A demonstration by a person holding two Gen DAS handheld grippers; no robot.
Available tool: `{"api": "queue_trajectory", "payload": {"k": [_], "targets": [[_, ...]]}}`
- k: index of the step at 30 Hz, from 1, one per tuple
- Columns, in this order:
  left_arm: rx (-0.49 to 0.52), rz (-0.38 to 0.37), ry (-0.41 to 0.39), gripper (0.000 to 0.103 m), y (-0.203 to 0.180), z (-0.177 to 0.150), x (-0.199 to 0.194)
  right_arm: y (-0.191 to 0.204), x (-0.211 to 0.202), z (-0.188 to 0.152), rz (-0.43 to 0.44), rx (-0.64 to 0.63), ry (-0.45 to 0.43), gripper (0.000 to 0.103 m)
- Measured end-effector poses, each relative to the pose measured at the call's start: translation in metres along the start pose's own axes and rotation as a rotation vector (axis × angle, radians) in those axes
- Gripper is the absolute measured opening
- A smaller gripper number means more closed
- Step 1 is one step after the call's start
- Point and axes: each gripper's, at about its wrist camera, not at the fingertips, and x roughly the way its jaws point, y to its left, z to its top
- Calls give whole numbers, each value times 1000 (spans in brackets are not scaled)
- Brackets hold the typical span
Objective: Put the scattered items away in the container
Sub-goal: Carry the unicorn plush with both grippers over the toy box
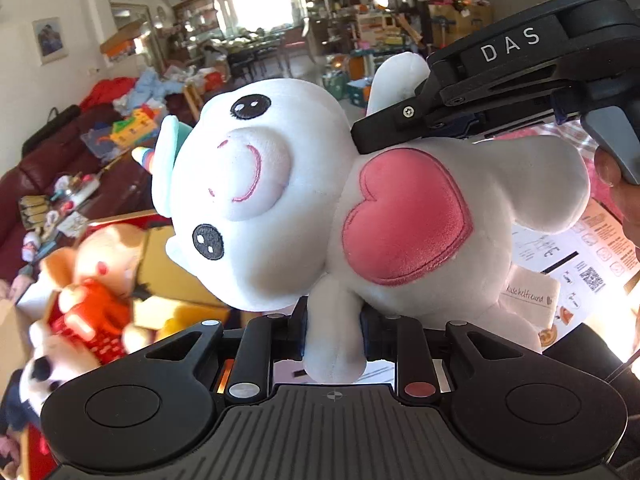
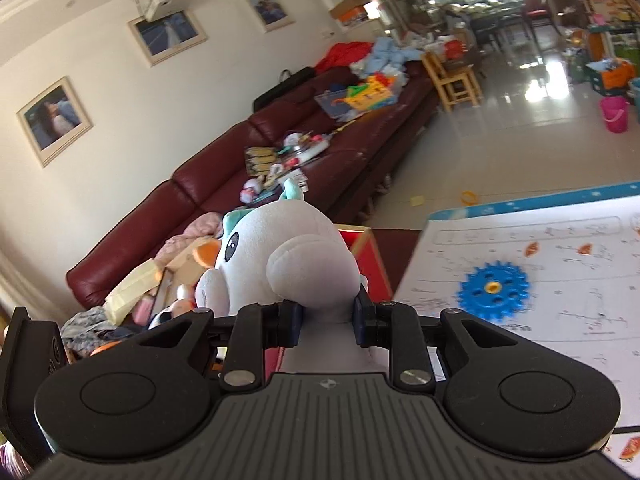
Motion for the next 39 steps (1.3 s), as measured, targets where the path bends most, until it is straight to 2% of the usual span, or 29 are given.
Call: {"api": "queue_trajectory", "payload": {"k": [7, 12, 13, 14, 15, 16, 18, 20, 24, 26, 29, 33, 39], "targets": [[-111, 238, 47, 22, 53, -42, -90, 99, 65, 3, 240, -142, 116, 28], [-183, 313, 101, 23, 65, -68, -141, 149, 89, -8, 348, -216, 201, 29], [-195, 315, 114, 25, 67, -72, -145, 154, 93, -11, 362, -226, 218, 31], [-208, 303, 136, 45, 69, -77, -147, 160, 98, -15, 370, -248, 243, 32], [-221, 284, 169, 46, 71, -83, -148, 163, 105, -20, 360, -281, 267, 36], [-238, 277, 205, 48, 72, -88, -146, 165, 112, -25, 323, -311, 286, 57], [-276, 278, 263, 57, 75, -99, -140, 163, 117, -37, 245, -304, 295, 90], [-292, 316, 274, 85, 76, -103, -140, 151, 114, -43, 234, -288, 306, 89], [-319, 272, 137, 91, 82, -86, -183, 136, 111, -41, 166, -263, 296, 91], [-319, 255, 80, 102, 86, -75, -185, 132, 111, -39, 156, -241, 294, 91], [-276, 278, 85, 103, 79, -67, -173, 132, 111, -41, 148, -249, 296, 92], [-241, 272, 112, 103, 97, -75, -135, 137, 110, -45, 122, -324, 325, 95], [-219, 255, 87, 103, 98, -78, -123, 139, 107, -44, 99, -403, 385, 98]]}}
